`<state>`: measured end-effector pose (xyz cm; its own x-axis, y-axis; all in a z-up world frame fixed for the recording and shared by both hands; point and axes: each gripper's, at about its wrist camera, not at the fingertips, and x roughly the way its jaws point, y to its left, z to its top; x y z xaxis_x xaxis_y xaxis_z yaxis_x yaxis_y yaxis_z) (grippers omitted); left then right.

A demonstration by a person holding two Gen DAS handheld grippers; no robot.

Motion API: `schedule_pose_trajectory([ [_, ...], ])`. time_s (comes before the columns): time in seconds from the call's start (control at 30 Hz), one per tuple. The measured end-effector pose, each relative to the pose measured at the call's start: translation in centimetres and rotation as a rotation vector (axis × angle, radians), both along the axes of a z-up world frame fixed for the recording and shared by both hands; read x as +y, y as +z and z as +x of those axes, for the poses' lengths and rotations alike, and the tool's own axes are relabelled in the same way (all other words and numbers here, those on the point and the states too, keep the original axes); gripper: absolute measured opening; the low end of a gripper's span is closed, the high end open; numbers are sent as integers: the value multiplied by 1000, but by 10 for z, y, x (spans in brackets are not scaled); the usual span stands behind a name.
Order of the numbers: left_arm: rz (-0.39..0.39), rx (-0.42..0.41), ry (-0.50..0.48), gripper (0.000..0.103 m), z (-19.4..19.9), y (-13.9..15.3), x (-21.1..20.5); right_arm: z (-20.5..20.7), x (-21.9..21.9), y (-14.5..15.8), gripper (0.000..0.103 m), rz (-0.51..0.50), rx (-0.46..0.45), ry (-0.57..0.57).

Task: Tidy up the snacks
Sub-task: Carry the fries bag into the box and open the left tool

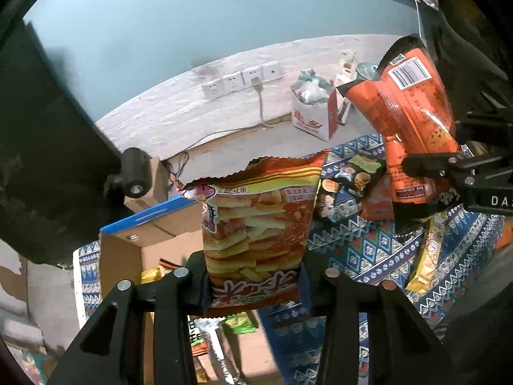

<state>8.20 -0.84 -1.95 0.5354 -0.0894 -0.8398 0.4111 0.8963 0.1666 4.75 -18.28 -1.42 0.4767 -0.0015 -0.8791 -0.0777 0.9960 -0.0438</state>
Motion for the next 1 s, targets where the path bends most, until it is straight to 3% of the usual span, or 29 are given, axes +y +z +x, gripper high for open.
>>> schedule_pose_trajectory([
  [0.53,-26,-25,110,42,0,4,80,37,75,-1,44,12,-2,98],
  [1.0,-42,30,255,42,8,-23,151,70,145,-12,44,35,24,192],
])
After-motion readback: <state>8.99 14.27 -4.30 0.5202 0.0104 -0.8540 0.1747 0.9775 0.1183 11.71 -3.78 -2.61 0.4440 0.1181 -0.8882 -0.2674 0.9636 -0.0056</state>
